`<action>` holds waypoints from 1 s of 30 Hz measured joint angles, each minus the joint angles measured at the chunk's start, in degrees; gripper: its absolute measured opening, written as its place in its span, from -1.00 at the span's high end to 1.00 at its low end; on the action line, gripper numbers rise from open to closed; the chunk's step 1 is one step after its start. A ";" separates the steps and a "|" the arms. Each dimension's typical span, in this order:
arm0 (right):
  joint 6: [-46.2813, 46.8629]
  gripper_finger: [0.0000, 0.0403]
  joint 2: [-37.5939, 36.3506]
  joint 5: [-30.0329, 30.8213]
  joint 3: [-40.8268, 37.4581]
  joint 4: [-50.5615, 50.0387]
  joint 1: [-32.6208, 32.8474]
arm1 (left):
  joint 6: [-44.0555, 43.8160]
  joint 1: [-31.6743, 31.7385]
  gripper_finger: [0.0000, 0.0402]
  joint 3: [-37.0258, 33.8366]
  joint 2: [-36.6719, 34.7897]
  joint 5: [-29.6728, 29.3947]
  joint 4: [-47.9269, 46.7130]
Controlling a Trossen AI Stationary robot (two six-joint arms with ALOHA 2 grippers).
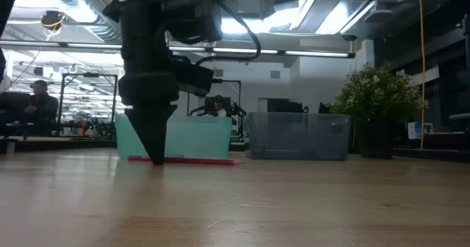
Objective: Sort pens & pencils
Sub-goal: Put the red pencil into the green bin
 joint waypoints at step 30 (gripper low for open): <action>-1.59 0.61 0.00 0.02 0.00 2.53 0.00 | 9.39 -1.65 0.53 2.63 -0.06 -2.54 3.64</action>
